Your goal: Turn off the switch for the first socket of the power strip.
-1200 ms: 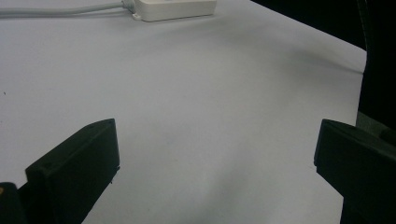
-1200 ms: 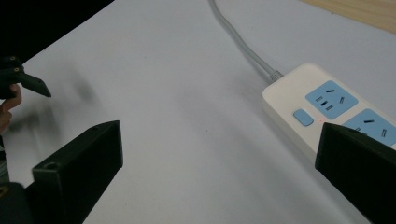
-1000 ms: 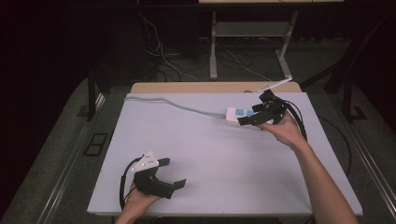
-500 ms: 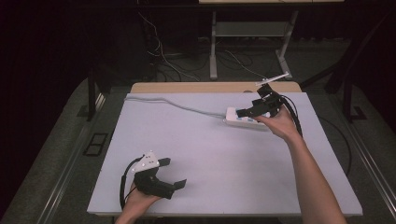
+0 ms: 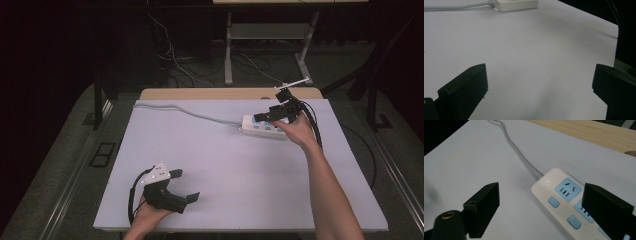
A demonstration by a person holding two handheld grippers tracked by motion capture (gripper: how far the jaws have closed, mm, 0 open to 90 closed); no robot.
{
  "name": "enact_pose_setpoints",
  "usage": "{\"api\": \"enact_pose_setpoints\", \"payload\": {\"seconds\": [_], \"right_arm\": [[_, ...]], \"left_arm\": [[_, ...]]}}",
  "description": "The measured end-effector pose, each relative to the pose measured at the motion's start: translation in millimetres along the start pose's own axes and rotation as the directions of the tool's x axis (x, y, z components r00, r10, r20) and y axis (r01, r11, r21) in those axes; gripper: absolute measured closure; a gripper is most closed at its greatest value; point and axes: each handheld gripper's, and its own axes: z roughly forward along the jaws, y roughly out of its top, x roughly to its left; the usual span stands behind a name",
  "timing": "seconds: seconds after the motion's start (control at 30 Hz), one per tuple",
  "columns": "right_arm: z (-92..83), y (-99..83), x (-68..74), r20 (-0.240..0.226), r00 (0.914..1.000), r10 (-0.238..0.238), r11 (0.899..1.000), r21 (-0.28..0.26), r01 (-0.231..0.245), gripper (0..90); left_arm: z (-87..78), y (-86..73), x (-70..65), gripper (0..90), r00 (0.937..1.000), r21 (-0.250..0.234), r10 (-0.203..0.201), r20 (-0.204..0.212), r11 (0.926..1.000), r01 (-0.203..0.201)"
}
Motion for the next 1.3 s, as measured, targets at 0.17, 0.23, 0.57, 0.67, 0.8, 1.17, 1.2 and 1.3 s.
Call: {"api": "enact_pose_setpoints", "payload": {"seconds": [0.17, 0.23, 0.57, 0.67, 0.8, 1.17, 1.2, 1.3], "right_arm": [[5.0, 0.3, -2.8, 0.014, 0.9998, 0.011, 1.0, 0.0, -0.011, 30.7], [7.6, -0.3, -5.0, 0.002, 0.9998, 0.022, 1.0, -0.001, -0.022, 35.6], [20.9, -2.5, -11.2, 0.002, 0.9979, 0.064, 0.998, -0.01, -0.064, 63.0], [24.9, -3.4, -12.5, -0.006, 0.9974, 0.072, 0.997, -0.01, -0.072, 71.3], [28.9, -4.3, -14.3, -0.016, 0.9964, 0.083, 0.996, -0.029, -0.084, 81.4], [40.8, -9.7, -20.4, 0.011, 0.9962, 0.087, 0.996, -0.024, -0.087, 89.6], [42.1, -10.4, -21.4, 0.01, 0.9966, 0.081, 0.996, -0.021, -0.081, 89.6], [45.4, -12.4, -23.1, 0.005, 0.9964, 0.084, 0.996, -0.015, -0.084, 89.6]], "left_arm": [[-0.3, 0.0, -0.1, 0.0, 1.0, -0.001, -0.001, 0.0, 1.0, 0.001], [-0.3, -0.1, -0.1, 0.0, 1.0, -0.001, -0.002, 0.0, 1.0, 0.002], [-0.8, -0.1, 0.5, 0.0, 1.0, -0.004, -0.004, 0.001, 1.0, 0.004], [-1.2, 0.0, 0.9, 0.0, 1.0, -0.004, -0.002, -0.001, 1.0, 0.002], [-1.4, 0.0, 1.0, 0.0, 1.0, -0.006, -0.002, -0.003, 1.0, 0.002], [-2.3, 0.1, 1.3, 0.0, 1.0, -0.011, -0.004, -0.008, 0.9999, 0.004], [-2.3, 0.1, 1.3, 0.0, 1.0, -0.011, -0.004, -0.008, 0.9999, 0.004], [-2.2, 0.1, 1.5, 0.0, 0.9999, -0.011, -0.005, -0.008, 0.9999, 0.005]]}}
